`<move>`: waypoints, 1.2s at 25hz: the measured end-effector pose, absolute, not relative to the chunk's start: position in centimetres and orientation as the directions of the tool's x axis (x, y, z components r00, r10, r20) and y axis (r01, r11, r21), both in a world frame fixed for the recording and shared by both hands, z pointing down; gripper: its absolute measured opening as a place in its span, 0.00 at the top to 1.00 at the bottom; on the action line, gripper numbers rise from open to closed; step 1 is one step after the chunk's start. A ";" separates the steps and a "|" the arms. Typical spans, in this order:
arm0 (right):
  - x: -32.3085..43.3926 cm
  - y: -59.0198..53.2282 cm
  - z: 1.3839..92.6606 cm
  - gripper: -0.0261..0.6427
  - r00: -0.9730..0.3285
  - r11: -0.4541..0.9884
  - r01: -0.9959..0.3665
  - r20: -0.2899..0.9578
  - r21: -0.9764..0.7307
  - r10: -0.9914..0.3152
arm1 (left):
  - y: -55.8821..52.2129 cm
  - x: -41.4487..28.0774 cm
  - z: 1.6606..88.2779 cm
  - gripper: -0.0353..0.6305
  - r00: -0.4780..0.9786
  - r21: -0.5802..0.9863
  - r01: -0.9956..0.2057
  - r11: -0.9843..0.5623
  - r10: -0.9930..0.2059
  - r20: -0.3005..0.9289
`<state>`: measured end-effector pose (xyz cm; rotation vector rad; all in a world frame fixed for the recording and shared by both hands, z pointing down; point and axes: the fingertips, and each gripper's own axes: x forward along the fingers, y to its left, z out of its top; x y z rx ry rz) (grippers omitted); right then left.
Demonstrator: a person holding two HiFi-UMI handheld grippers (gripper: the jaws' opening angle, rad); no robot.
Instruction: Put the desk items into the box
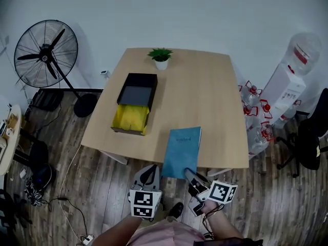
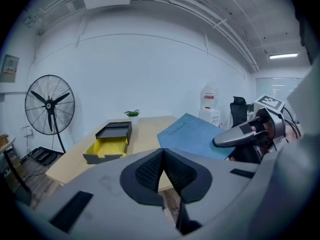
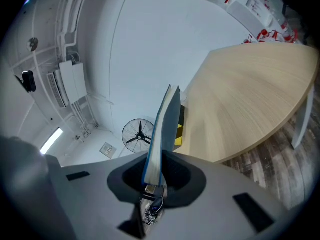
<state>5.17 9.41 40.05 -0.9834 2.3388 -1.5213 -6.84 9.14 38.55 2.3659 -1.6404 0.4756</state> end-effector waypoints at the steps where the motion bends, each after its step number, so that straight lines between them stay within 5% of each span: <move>1: 4.7 9.5 40.0 0.89 -0.770 0.260 -0.425 0.196 -0.867 -0.607 | 9.2 -7.4 38.4 0.93 0.314 0.000 -0.941 -0.340 -0.869 0.381; 30: -19.0 1.7 39.0 0.89 -0.773 0.294 -0.439 0.190 -0.849 -0.606 | 1.6 -30.7 37.6 0.93 0.339 0.049 -0.939 -0.340 -0.893 0.294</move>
